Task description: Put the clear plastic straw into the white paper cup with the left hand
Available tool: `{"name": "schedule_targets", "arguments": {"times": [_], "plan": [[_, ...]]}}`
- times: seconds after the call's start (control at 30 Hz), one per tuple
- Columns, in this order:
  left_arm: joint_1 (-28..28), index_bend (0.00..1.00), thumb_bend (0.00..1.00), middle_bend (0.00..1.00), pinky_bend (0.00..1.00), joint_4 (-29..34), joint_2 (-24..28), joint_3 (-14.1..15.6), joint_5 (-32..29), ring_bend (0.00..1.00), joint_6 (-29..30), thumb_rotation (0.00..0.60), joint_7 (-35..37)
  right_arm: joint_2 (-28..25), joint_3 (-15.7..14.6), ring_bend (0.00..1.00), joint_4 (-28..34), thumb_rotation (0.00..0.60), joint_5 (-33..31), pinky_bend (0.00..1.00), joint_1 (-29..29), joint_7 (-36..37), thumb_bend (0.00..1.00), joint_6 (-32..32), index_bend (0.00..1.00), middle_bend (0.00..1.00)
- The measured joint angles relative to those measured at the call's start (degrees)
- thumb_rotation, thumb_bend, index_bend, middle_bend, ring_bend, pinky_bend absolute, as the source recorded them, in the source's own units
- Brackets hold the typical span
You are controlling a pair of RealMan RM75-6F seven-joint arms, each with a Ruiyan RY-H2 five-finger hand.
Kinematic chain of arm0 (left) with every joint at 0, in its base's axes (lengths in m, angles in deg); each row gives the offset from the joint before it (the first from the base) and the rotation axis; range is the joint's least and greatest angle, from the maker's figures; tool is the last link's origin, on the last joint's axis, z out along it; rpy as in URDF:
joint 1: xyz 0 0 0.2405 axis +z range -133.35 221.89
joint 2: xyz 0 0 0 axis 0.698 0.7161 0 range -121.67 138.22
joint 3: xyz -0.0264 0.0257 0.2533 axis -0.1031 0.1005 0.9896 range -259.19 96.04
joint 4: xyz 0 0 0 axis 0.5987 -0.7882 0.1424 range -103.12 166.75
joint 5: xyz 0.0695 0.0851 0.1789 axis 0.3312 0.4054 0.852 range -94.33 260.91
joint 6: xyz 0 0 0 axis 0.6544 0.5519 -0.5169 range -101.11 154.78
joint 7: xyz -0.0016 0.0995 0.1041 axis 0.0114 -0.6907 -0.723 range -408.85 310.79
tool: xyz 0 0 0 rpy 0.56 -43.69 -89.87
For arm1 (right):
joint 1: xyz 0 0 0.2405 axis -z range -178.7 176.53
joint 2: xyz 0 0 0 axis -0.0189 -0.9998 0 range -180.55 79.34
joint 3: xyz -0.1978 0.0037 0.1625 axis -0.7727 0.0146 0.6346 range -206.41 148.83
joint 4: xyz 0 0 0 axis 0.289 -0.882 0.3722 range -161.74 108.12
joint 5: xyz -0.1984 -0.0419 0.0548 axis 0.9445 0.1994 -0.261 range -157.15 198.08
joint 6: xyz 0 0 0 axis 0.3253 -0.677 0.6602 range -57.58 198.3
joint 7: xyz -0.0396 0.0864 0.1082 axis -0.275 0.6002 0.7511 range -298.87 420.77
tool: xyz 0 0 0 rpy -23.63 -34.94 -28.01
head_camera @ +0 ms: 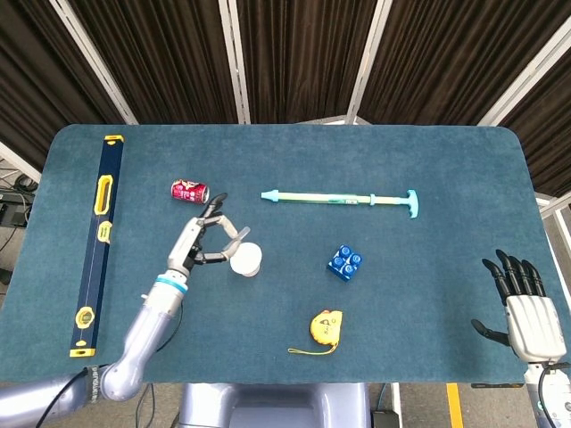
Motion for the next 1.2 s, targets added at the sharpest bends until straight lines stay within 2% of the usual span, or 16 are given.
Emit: {"name": "schedule_targets", "arguments": {"times": [0.53, 0.7, 0.87, 1.0, 1.2], "plan": [[-2.90, 0.59, 0.41, 0.03, 0.05, -6.72, -5.32, 1.70, 0.81, 0.00, -1.12, 0.600, 2.42, -0.01, 0.08, 0.00, -0.29, 0.600, -0.33, 0.00, -0.08, 0.97, 0.04, 0.34, 0.09, 0.00], [-3.11, 0.52, 0.41, 0.01, 0.03, -10.28, -6.35, 2.76, 0.93, 0.00, -2.32, 0.600, 3.97, -0.10, 0.00, 0.00, -0.31, 0.600, -0.23, 0.00, -0.14, 1.13, 0.04, 0.48, 0.09, 0.00], [-2.91, 0.38, 0.31, 0.00, 0.00, -12.41, -6.10, 4.02, 1.24, 0.00, -5.86, 0.600, 6.68, 0.09, -0.08, 0.00, -0.38, 0.600, 0.02, 0.00, -0.10, 0.91, 0.04, 0.25, 0.09, 0.00], [-2.06, 0.35, 0.30, 0.00, 0.00, -12.71, -5.11, 4.76, 3.34, 0.00, -6.70, 0.600, 8.87, 0.17, -0.09, 0.00, -0.47, 0.600, 0.04, 0.00, -0.07, 0.72, 0.04, 0.19, 0.09, 0.00], [-0.06, 0.35, 0.30, 0.00, 0.00, -11.40, -2.89, 6.20, 7.68, 0.00, -4.50, 0.600, 9.77, 0.19, 0.05, 0.00, -0.57, 0.600, -0.12, 0.00, -0.12, 0.75, 0.04, 0.21, 0.09, 0.00]]}}
